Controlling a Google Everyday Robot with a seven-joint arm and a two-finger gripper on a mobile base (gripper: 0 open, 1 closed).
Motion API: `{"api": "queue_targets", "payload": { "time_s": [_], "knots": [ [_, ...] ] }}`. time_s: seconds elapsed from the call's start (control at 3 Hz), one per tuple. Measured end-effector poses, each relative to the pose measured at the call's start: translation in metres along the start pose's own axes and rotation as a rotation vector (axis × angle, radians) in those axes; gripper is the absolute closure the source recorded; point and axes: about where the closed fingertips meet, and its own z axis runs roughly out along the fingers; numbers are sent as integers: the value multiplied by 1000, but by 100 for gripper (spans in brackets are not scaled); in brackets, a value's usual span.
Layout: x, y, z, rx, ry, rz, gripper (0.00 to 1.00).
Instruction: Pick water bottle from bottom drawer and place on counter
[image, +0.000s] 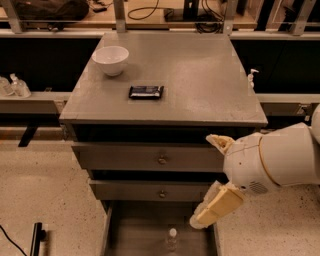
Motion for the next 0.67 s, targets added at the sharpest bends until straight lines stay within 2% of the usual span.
{"api": "queue_targets", "payload": {
  "time_s": [0.33, 0.67],
  "knots": [
    [16, -1, 13, 40, -69, 28, 0],
    [59, 23, 64, 57, -225, 152, 0]
  ]
}}
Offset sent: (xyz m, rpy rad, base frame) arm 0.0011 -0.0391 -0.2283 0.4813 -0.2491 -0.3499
